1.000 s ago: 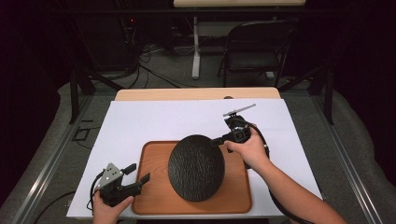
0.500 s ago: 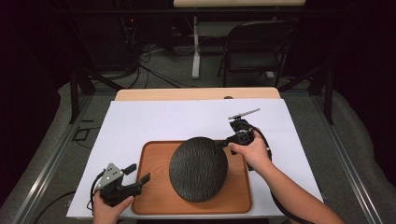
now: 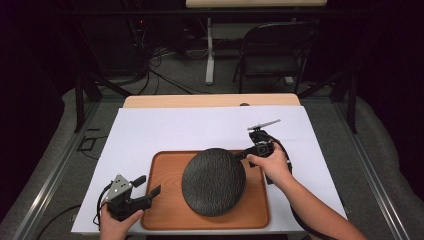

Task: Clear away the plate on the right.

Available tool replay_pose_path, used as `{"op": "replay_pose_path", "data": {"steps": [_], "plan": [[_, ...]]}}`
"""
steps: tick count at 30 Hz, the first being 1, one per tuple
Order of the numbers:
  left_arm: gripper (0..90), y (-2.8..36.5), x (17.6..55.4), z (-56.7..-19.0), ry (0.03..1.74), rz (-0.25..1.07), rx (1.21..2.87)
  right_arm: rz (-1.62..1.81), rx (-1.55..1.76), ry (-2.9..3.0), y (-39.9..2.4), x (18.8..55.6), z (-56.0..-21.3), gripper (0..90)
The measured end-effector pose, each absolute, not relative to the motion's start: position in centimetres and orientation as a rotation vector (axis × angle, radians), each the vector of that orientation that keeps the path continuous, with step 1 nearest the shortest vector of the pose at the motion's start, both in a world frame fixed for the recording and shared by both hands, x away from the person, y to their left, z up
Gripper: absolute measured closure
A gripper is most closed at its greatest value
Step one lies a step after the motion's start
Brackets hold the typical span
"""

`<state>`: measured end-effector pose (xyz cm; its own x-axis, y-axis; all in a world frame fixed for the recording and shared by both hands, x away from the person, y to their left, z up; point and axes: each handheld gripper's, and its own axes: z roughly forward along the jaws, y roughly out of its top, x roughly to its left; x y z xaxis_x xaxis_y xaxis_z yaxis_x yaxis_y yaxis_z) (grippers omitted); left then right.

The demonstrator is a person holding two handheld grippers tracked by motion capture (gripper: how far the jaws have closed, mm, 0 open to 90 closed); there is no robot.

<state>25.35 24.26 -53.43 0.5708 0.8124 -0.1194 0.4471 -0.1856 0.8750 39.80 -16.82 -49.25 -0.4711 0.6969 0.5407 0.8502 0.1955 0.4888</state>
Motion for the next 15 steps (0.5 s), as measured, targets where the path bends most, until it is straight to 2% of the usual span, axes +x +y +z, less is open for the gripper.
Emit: {"op": "replay_pose_path", "data": {"steps": [15], "plan": [[32.5, 24.3, 25.6, -53.5, 1.048, 0.463, 1.826, -1.1, -1.539, -2.217, -17.9, 40.3, -51.6, 80.9]]}}
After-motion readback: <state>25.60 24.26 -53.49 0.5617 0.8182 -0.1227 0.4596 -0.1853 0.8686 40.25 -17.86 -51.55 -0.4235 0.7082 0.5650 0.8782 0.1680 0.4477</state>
